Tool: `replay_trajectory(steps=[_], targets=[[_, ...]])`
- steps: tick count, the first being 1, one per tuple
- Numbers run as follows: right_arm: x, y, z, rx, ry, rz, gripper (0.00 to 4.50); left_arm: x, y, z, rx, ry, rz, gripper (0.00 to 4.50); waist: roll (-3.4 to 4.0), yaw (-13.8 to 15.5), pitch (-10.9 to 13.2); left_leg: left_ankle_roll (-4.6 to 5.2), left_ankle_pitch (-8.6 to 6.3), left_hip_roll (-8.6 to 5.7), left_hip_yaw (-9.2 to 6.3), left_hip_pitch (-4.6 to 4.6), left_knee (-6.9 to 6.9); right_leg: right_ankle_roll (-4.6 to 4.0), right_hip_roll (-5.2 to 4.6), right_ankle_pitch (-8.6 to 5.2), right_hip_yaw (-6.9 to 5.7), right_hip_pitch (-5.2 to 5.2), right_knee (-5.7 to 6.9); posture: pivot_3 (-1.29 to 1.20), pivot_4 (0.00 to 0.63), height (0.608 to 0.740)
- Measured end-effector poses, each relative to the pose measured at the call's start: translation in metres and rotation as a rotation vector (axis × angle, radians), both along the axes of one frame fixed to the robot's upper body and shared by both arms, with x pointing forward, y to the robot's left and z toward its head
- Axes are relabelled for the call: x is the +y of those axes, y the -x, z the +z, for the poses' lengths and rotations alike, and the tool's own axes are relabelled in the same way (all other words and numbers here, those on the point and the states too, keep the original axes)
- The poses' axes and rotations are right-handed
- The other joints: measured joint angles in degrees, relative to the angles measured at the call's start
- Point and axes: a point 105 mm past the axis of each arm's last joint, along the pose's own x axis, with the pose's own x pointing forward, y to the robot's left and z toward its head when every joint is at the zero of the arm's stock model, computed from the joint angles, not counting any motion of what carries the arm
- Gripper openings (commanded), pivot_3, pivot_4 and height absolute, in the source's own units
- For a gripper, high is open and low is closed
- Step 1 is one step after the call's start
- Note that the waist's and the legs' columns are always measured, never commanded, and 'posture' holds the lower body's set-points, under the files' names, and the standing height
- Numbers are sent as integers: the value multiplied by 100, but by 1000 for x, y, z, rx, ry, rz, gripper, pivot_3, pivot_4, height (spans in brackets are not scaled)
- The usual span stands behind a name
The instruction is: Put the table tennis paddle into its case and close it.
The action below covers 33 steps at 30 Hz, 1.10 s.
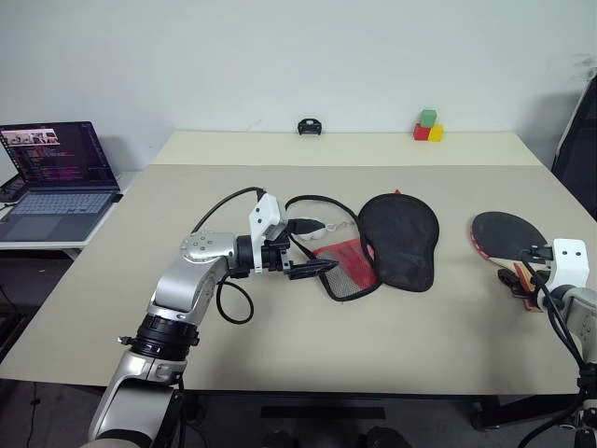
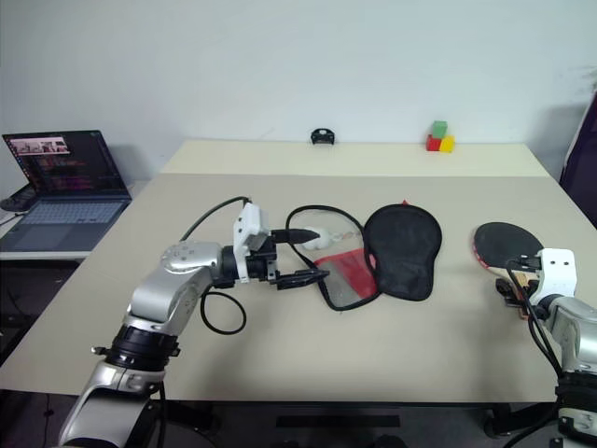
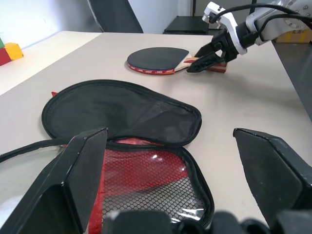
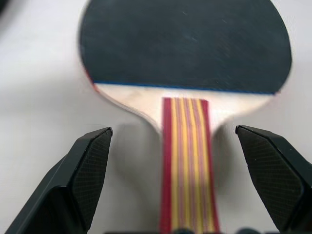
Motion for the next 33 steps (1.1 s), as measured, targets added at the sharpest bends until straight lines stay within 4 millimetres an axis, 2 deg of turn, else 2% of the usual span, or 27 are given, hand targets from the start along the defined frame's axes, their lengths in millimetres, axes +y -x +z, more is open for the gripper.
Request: replay_trajectory(steps=[10, 19, 23, 28, 30, 31, 33], targets=[[-10, -13, -2, 45, -6, -17, 4446, 1, -1, -1, -9, -7, 6, 4500, 0, -2, 0, 1, 1, 0, 0, 4, 1, 0, 0, 1, -1, 6, -1, 0, 150, 740], [-12, -15, -3, 83, 1, 9, 4446, 2, -1, -1, -9, -10, 9, 4500, -4, 7, -3, 3, 1, 0, -3, 12, 3, 3, 0, 2, -2, 19, -4, 0, 150, 740], [-9, -15, -3, 100, 16, 41, 3584, 2, -2, -1, -9, -9, 11, 4500, -5, 5, -3, 3, 1, 1, -3, 15, 2, 3, 0, 2, -3, 19, -3, 0, 150, 740], [-4, -17, -4, 113, 17, 72, 1930, 2, -2, -1, -9, -9, 11, 4500, -8, 9, -4, 3, 2, -1, -4, 16, 6, 5, 0, 4, -4, 26, -5, 0, 150, 740], [-3, -17, -4, 117, 17, 73, 1417, 2, -2, -1, -9, -10, 11, 4500, -8, 11, -5, 3, 2, -2, -5, 19, 8, 7, 0, 5, -3, 30, -6, 0, 150, 740], [-3, -17, -5, 120, 19, 72, 1183, 2, -2, -1, -10, -10, 11, 4500, -9, 13, -5, 3, 2, -2, -6, 21, 9, 8, 0, 5, -5, 35, -7, 0, 150, 740], [-4, -16, -5, 123, 24, 66, 1096, 3, -2, -1, -10, -14, 14, 4500, -10, 24, -5, 4, 2, -3, -8, 35, 10, 8, 0, 5, -6, 48, -9, 0, 150, 740]])
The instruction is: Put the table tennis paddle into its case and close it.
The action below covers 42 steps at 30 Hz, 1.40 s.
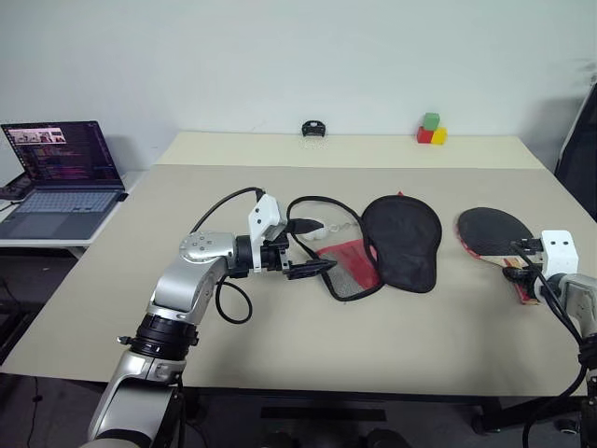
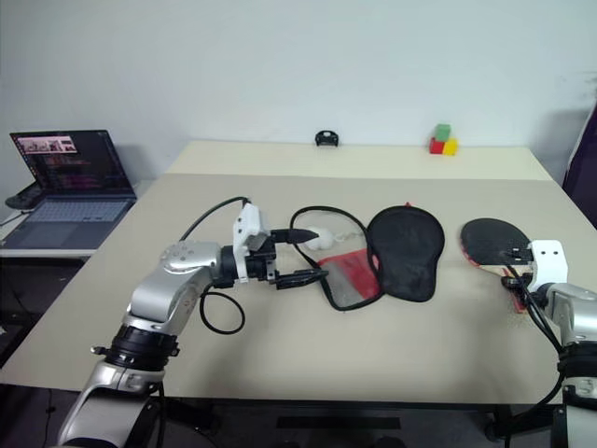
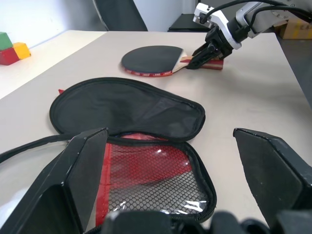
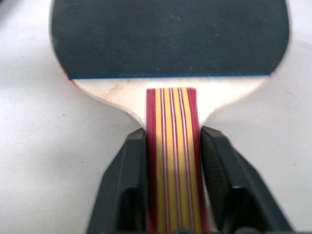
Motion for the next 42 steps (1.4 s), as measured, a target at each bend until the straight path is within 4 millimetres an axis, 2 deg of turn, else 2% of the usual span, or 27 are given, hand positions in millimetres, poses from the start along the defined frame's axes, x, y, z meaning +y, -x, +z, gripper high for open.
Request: replay_trajectory(steps=[6, 10, 13, 18, 21, 24, 25, 29, 32, 34, 42], targets=[[2, 0, 1, -8, 7, -13, 1096, 8, -1, 0, -4, -22, 23, 4500, 1, 3, 0, 1, -1, 0, 0, 29, -9, 0, 0, 0, 2, 21, -2, 0, 150, 740], [-1, 1, 5, -10, -22, -49, 1096, 21, -3, 0, -4, -32, 61, 4500, 5, 5, 3, 1, -1, -1, 1, 23, -12, 0, -1, -1, 3, 15, -4, 0, 150, 740], [-2, 1, 20, -45, -50, -82, 1096, 29, -4, 2, -9, -34, 89, 4500, 8, -2, 5, 1, 0, 0, 7, 17, -16, 0, -2, -1, 8, 2, -2, 0, 150, 740], [12, -3, 54, -131, -56, -49, 1096, 31, -4, -3, 3, -36, 99, 4500, 9, -20, 5, 1, -1, 3, 7, 15, -21, 0, -1, -1, 9, -3, -2, 0, 150, 740], [32, -5, 74, -181, -83, -12, 1096, 31, -4, -3, 2, -36, 102, 4500, 9, -34, 5, 1, -1, 4, 8, 16, -22, 0, 0, -1, 12, -4, -1, 0, 150, 740], [70, -9, 88, -228, -154, 51, 1096, 32, -4, -3, 1, -36, 108, 4500, 9, -40, 5, 1, -1, 6, 7, 16, -23, 0, 1, -1, 13, -6, 1, 0, 150, 740], [88, -10, 90, -236, -184, 85, 1096, 32, -4, -2, 1, -36, 109, 4500, 9, -39, 5, 1, -1, 7, 5, 15, -24, 0, 2, -1, 11, -7, 1, 0, 150, 740], [134, -10, 88, -225, -273, 158, 1096, 36, -5, -2, -1, -40, 121, 4500, 10, -15, 5, 0, 0, 3, 5, -8, -23, -1, -1, -1, 13, -29, 1, 0, 150, 740], [169, -10, 77, -194, -354, 192, 1096, 37, -5, -1, -3, -37, 125, 4500, 10, -16, 5, -5, 3, 2, 0, -43, -18, -2, -1, 0, 10, -61, 6, 0, 150, 740], [184, -11, 70, -170, -388, 198, 1096, 37, -5, -1, -3, -37, 126, 4500, 10, -15, 5, -19, 11, 1, -1, -51, -18, -2, -1, 0, 8, -66, 3, 0, 150, 740], [206, -20, 53, -154, -370, 155, 1096, 38, -3, -4, 0, -35, 133, 4500, 12, -35, 5, -27, 17, -1, 2, -59, -22, -2, 0, 0, 10, -85, 9, 0, 150, 740]])
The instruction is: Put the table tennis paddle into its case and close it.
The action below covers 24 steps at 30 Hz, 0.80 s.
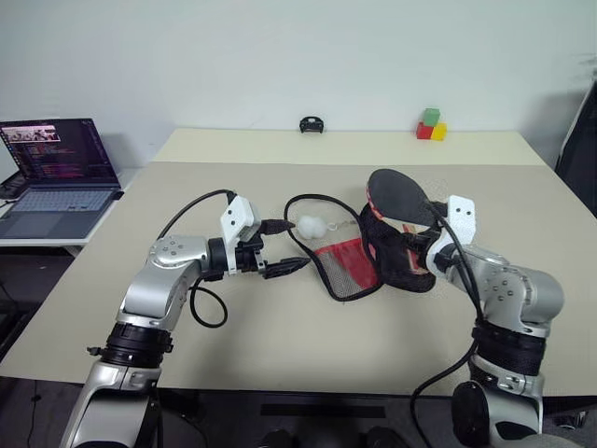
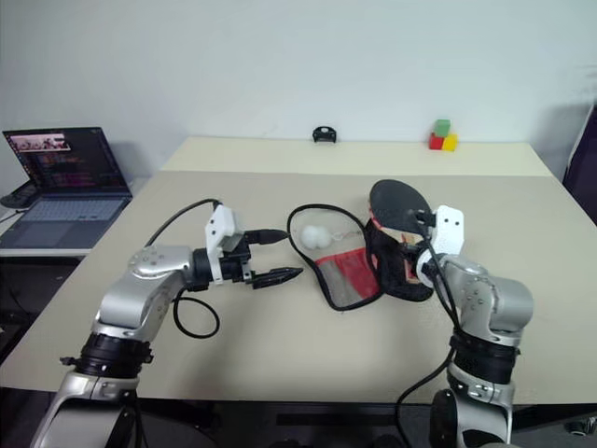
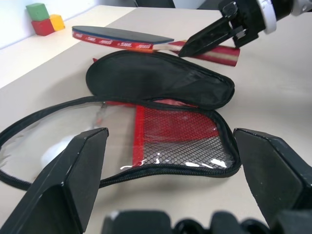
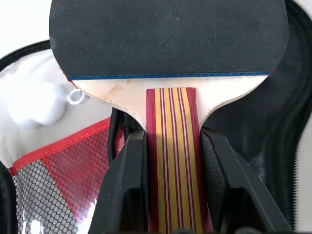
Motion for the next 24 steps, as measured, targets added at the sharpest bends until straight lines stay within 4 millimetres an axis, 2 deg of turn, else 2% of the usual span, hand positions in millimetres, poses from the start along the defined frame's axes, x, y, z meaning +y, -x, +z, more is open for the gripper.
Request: replay_trajectory(steps=[4, 10, 24], targets=[[-2, -3, -20, 45, 28, -26, 1096, -1, 2, -1, -6, 0, 1, 4500, 0, 0, 0, 1, 0, -1, 2, -1, 0, 0, 0, 0, 1, -1, 0, 0, 150, 740], [-4, -8, -32, 49, 68, -54, 1096, -1, 2, -1, -7, 1, 7, 4500, 0, -4, 0, 1, 1, 0, 3, 0, 0, 0, 2, 0, 1, -3, 3, 0, 150, 740], [-9, -14, -42, 41, 149, -92, 1096, -1, 2, -1, -7, 1, 7, 4500, 0, -3, 0, 1, 1, 0, 4, -1, 0, 0, 2, 0, 0, -3, 2, 0, 150, 740]])
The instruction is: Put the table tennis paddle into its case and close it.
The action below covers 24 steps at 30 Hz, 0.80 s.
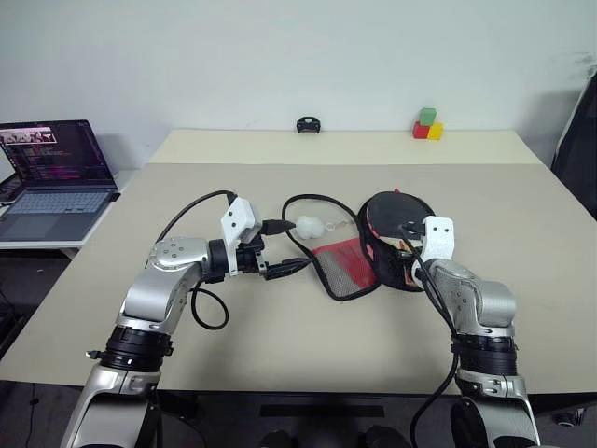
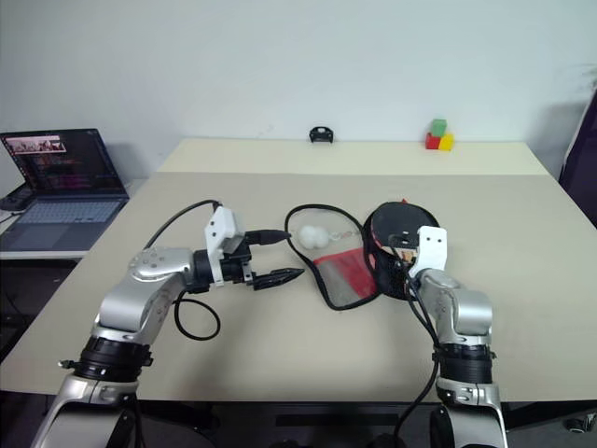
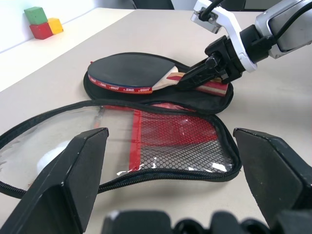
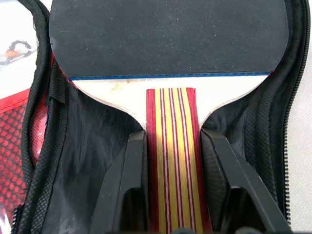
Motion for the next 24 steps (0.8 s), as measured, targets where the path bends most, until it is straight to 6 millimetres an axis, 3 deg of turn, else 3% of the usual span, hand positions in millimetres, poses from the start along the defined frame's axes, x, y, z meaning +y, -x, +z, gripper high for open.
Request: replay_trajectory(steps=[6, 17, 24], targets=[[3, 0, -1, 2, 7, 10, 1096, 0, 0, -1, 3, 0, 1, 4500, 0, 0, 0, 0, 0, 0, 0, 0, 0, 0, 0, 0, 1, 0, 0, 0, 150, 740], [8, 2, 7, -35, 12, 25, 4483, 0, 0, -2, 12, -1, 2, 4500, 0, 2, 0, 0, 0, 1, -2, 0, 1, 0, 0, 0, 0, 0, 1, 0, 150, 740], [8, 19, 31, -110, 31, 95, 4483, 1, 0, -2, 10, 2, 9, 4500, 0, 2, 0, 6, -3, 1, -2, 0, 1, 0, 0, 0, 1, 0, 0, 0, 150, 740]])
